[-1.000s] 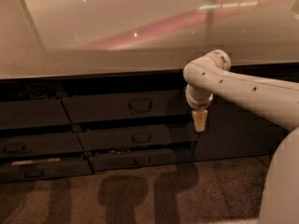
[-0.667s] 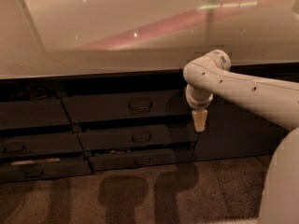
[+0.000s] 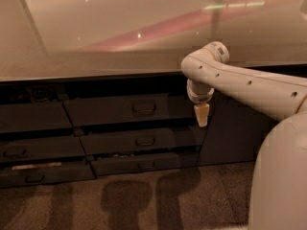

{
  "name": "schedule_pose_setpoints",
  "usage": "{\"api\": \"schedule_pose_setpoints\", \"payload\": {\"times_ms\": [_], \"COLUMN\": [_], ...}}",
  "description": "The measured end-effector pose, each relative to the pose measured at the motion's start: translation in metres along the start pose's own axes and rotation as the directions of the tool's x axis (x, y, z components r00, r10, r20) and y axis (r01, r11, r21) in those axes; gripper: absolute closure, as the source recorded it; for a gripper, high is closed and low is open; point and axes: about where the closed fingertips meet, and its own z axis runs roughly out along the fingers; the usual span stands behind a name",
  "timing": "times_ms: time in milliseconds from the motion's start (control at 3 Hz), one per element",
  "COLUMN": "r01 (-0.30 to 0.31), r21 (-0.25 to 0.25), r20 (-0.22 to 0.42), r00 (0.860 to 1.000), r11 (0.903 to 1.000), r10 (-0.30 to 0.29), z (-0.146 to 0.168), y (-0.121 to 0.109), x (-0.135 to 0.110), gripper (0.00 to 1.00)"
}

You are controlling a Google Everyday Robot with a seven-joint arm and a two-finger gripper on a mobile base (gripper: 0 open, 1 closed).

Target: Open top drawer

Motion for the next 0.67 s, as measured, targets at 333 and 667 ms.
{"api": "schedule_pose_setpoints", "payload": {"times_ms": [333, 667], "r01": [0.006, 0.052], "r21": [0.013, 0.048], "r20": [0.088, 0.219], "r00": [0.996, 0.974], "r11": [0.9999, 0.9975], "r10": [-0.007, -0.062], "z": [0.0022, 0.0041], "y": [0.0023, 0.0064], "x": [0.0035, 0.0010], "gripper": [0.00, 0.00]}}
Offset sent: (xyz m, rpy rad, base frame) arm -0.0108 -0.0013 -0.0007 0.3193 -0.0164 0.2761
